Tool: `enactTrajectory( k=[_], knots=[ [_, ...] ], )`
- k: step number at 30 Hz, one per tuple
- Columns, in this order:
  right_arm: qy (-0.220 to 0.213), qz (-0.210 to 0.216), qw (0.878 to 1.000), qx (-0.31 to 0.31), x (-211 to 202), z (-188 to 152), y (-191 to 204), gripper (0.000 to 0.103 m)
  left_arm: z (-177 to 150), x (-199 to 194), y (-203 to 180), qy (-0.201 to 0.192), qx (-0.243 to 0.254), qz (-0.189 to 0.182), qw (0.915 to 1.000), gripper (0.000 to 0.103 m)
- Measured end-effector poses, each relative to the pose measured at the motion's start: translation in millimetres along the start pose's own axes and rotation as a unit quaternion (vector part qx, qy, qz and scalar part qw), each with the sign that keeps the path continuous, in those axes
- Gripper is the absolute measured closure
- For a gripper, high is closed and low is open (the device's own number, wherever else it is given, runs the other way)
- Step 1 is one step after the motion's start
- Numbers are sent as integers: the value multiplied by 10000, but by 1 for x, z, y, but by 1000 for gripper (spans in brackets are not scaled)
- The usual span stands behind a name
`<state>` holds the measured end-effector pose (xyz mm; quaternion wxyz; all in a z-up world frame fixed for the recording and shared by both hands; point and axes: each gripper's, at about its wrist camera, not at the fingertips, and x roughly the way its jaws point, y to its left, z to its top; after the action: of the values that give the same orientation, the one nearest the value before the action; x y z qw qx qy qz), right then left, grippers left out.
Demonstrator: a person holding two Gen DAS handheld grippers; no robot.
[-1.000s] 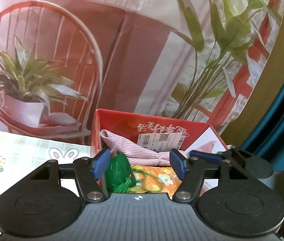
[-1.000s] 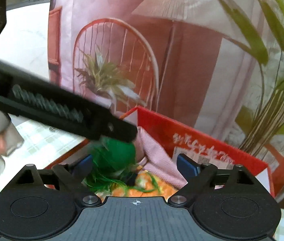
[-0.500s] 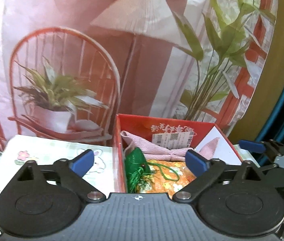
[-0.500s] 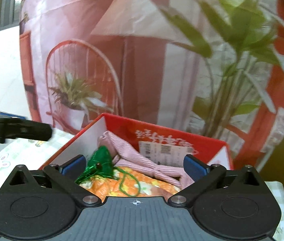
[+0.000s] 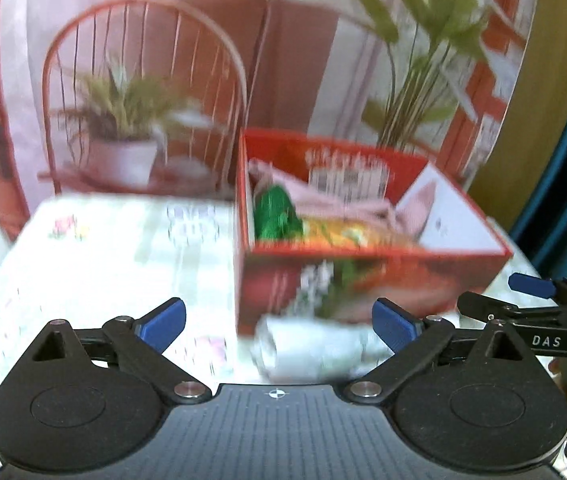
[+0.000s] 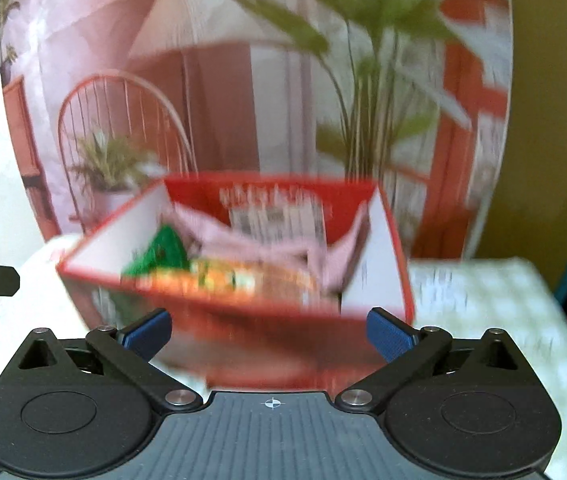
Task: Organize soft objects
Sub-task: 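Lower the left tool to the black eye mask strap and close on it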
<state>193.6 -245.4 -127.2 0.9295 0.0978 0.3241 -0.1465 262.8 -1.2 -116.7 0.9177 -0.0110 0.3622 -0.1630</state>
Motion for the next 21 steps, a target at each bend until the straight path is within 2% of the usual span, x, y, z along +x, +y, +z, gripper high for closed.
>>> enactTrajectory(
  k=[4,6,8,9,11,13,21],
  knots=[
    [140,86,9998,72,-2,-35,-3,1,-23,9,-6,169,-59,106,9998,4],
    [109,46,9999,-54,-3,-52,4,1,-35,12,-11,281,-69,92,9995,11],
    [147,18,9997,-212,-3,-67,10,10,-44,13,-14,354,-38,48,9994,27],
    [183,0,9995,-276,-2,-74,12,13,-48,13,-15,354,-33,25,9994,30],
    [255,-12,9991,-347,0,-87,15,23,-57,12,-15,339,-92,-36,9994,44],
    [299,-14,9990,-332,0,-98,14,28,-65,12,-13,387,-230,-53,9990,52],
    [94,-16,9999,-31,-9,-123,1,30,-99,2,0,415,-962,-119,9944,53]
  ],
)
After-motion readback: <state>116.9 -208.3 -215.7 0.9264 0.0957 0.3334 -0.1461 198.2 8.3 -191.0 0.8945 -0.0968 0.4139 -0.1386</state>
